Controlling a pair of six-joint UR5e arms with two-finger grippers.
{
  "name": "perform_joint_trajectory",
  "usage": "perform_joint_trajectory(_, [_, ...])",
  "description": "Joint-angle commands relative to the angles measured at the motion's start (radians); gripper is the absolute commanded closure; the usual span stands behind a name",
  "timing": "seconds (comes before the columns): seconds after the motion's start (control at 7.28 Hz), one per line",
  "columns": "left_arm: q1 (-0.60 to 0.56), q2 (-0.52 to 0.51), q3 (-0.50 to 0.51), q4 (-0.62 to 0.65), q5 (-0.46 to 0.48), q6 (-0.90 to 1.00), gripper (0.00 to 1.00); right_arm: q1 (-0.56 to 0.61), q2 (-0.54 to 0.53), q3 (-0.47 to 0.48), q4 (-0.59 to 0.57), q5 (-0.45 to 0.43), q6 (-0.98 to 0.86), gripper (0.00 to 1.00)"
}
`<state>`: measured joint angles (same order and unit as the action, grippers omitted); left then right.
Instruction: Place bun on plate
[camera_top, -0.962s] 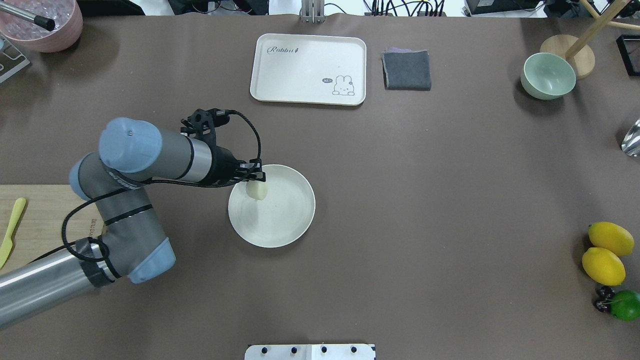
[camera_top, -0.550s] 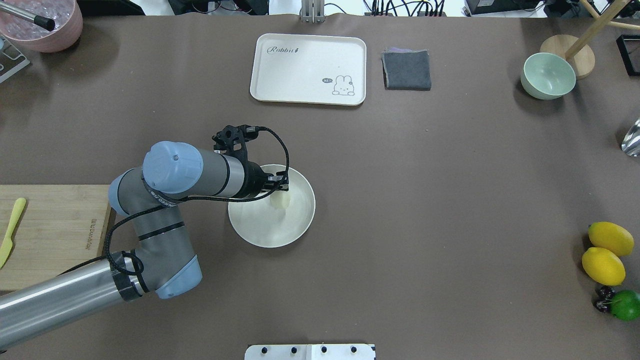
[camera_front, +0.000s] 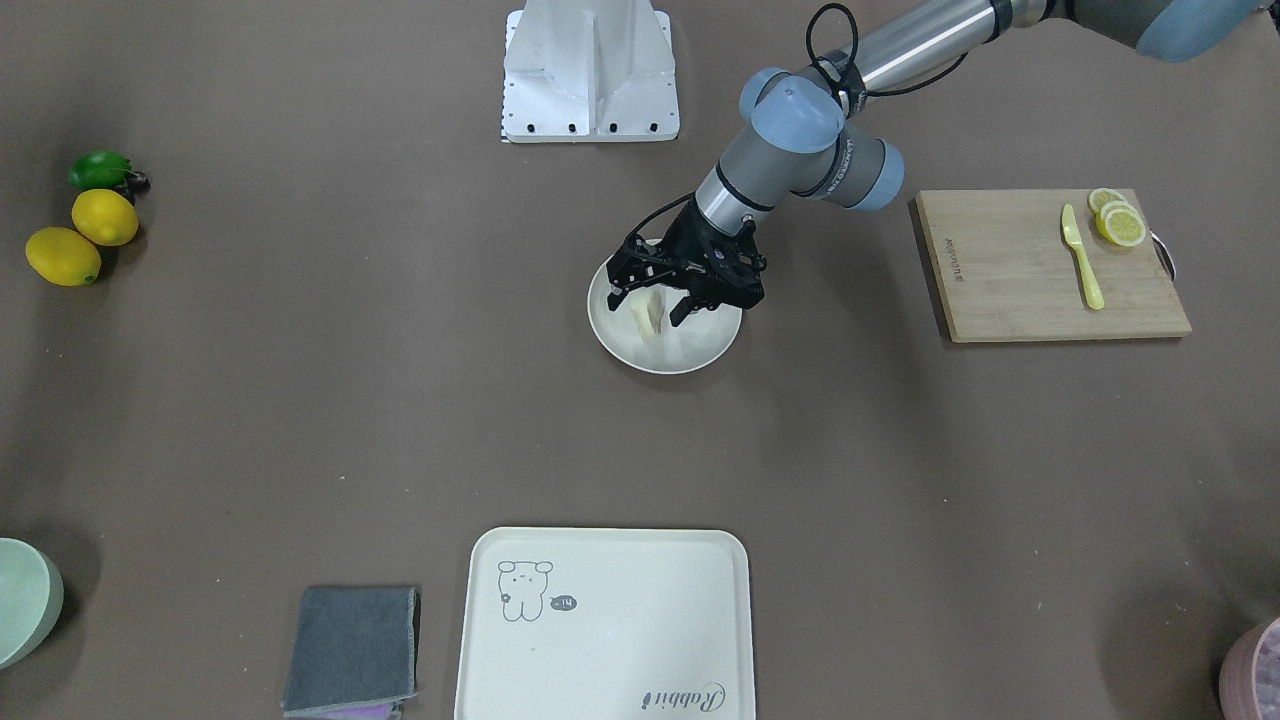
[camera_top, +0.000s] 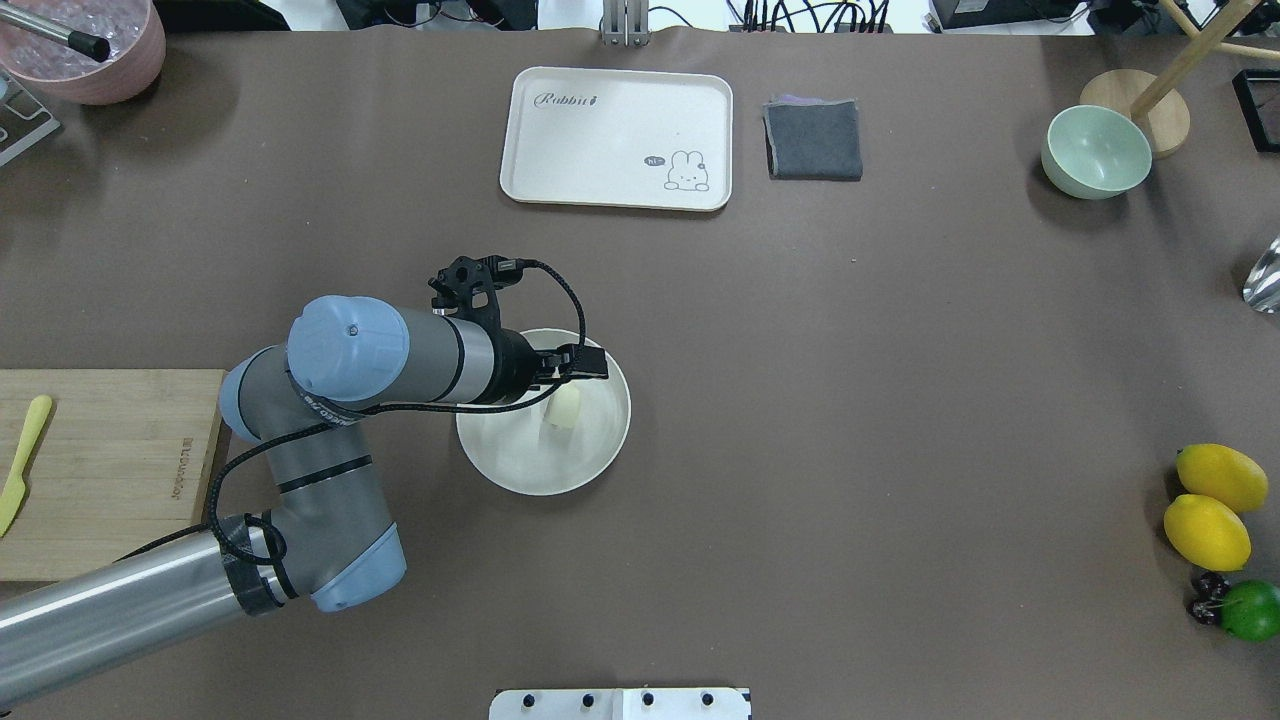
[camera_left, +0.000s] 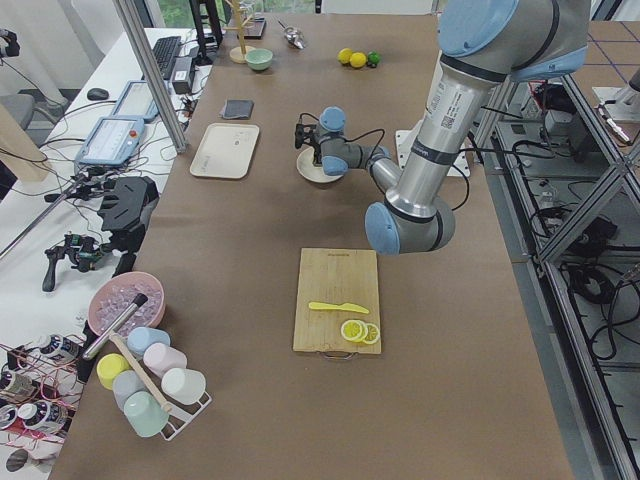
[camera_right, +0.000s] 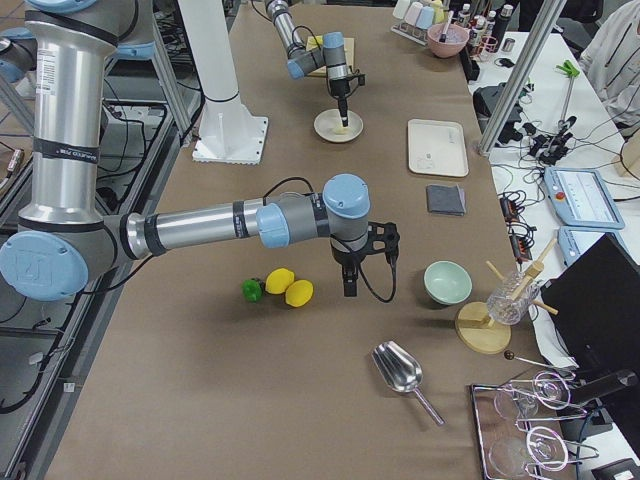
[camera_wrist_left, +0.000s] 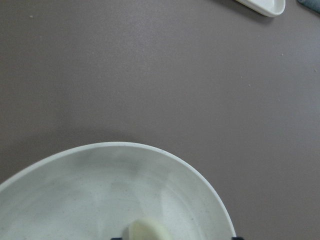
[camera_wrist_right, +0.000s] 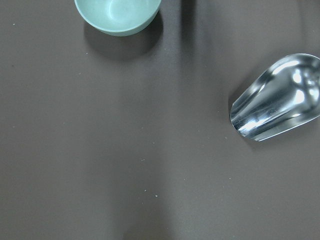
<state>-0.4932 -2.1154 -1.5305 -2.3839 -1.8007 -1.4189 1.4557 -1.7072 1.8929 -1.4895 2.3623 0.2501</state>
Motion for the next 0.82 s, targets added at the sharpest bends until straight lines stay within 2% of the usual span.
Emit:
perform_joint_trajectory(0.0, [-0.025, 0.002, -0.034, 0.005, -0.006, -0.002, 0.03, 0.0, -0.003, 0.0, 0.0, 0.0, 0.0, 0.0])
perform_joint_trajectory(0.14, [-0.066, 0.03, -0.083, 0.062, -0.012, 0.002, 0.03, -0.002, -0.021, -0.005, 0.0, -0.002, 0.0, 0.0])
perform_joint_trajectory(0.41, [-0.227, 0.089, -0.256, 0.373, -0.154, 0.073, 0.03, 0.009, -0.086, -0.011, 0.0, -0.005, 0.0, 0.0])
perform_joint_trajectory(0.55, [-0.293, 0.107, -0.307, 0.529, -0.205, 0.241, 0.03, 0.043, -0.089, -0.011, -0.012, -0.006, -0.002, 0.0])
perform_joint_trajectory(0.69, [-0.379, 0.132, -0.344, 0.674, -0.215, 0.426, 0.02, 0.048, -0.089, -0.012, -0.023, -0.003, -0.002, 0.0])
